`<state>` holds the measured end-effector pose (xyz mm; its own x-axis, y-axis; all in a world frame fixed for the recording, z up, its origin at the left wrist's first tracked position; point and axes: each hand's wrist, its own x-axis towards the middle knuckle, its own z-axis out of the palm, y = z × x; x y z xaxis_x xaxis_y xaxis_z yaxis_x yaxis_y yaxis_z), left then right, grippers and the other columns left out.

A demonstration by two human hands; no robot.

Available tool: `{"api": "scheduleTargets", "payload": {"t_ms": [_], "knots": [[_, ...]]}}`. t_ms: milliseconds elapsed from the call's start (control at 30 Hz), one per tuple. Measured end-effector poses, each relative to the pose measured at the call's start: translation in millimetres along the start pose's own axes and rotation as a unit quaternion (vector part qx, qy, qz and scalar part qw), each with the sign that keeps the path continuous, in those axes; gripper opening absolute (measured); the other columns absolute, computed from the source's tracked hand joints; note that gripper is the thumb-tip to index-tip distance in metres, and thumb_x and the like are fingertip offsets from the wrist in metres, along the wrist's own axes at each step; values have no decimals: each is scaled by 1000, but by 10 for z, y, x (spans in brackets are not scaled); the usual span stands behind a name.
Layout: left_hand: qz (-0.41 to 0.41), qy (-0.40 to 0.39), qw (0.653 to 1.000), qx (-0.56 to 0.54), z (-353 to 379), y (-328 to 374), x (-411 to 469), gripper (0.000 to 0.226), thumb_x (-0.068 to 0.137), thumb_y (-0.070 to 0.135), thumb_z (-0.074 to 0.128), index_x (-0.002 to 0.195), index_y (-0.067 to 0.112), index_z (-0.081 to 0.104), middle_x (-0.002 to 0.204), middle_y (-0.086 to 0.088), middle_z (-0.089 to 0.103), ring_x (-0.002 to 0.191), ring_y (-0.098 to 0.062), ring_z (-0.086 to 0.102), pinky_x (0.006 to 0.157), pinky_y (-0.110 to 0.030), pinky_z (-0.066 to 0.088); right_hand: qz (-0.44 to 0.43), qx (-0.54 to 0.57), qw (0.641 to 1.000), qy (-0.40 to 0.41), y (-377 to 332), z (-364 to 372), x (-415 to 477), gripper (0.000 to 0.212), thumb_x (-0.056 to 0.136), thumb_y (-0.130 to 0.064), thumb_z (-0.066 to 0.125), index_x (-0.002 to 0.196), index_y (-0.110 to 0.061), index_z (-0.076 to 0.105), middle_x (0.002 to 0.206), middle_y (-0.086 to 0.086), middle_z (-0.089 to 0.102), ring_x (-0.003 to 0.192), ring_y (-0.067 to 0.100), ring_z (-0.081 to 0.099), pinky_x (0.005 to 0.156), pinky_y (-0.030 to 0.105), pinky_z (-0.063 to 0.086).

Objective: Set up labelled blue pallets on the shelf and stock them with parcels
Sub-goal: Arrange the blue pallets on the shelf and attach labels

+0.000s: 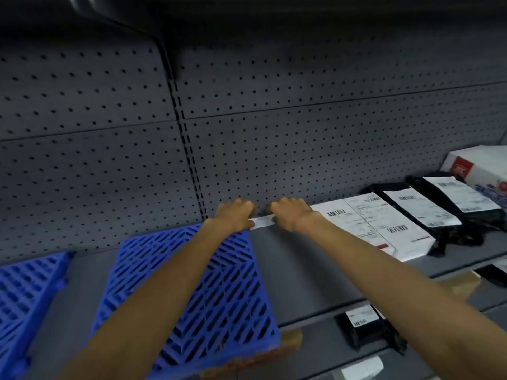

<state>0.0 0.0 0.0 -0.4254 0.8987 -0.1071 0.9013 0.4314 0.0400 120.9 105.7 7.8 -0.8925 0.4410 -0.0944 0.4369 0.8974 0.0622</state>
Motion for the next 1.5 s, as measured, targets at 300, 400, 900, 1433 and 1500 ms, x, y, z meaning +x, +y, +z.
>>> {"api": "scheduleTargets", "payload": {"t_ms": [300, 400, 900, 1433, 1500], "knots": [[-10, -33, 999, 17, 184, -70, 306, 56, 85, 36, 72, 134, 18, 51, 130, -4, 59, 118, -26, 56, 95, -46, 48, -8, -1, 1000, -9, 132, 169, 382, 30, 93, -19, 55, 122, -17, 60, 124, 12, 61, 114, 30, 59, 89, 39, 45], [-15, -38, 999, -14, 193, -69, 310, 60, 84, 32, 74, 137, 23, 48, 129, -3, 59, 118, -26, 56, 96, -45, 48, -11, 17, 1000, -14, 161, 155, 439, 27, 88, -16, 58, 115, -16, 63, 117, 12, 63, 108, 31, 62, 84, 38, 46], [-68, 71, 994, -47, 155, 75, 325, 38, 88, 21, 66, 123, 31, 53, 115, 2, 65, 109, -25, 60, 89, -44, 51, -53, 107, 993, 9, 407, 204, 544, 19, 86, -14, 65, 104, -20, 64, 106, 7, 66, 99, 28, 63, 76, 34, 43], [-109, 172, 976, -73, -193, 61, -197, 24, 96, 16, 46, 113, 32, 54, 101, 1, 67, 94, -28, 62, 78, -41, 50, -118, 175, 974, 83, 404, -209, 341, 24, 84, -16, 69, 102, -30, 61, 75, -14, 61, 85, 18, 61, 67, 30, 41], [-134, 183, 971, -69, -206, -24, -411, 20, 97, 19, 46, 109, 32, 55, 102, -1, 67, 93, -30, 61, 74, -38, 45, -137, 175, 971, 89, 216, -237, 332, 24, 85, -15, 68, 102, -30, 60, 68, -17, 58, 80, 16, 59, 65, 30, 40]]}}
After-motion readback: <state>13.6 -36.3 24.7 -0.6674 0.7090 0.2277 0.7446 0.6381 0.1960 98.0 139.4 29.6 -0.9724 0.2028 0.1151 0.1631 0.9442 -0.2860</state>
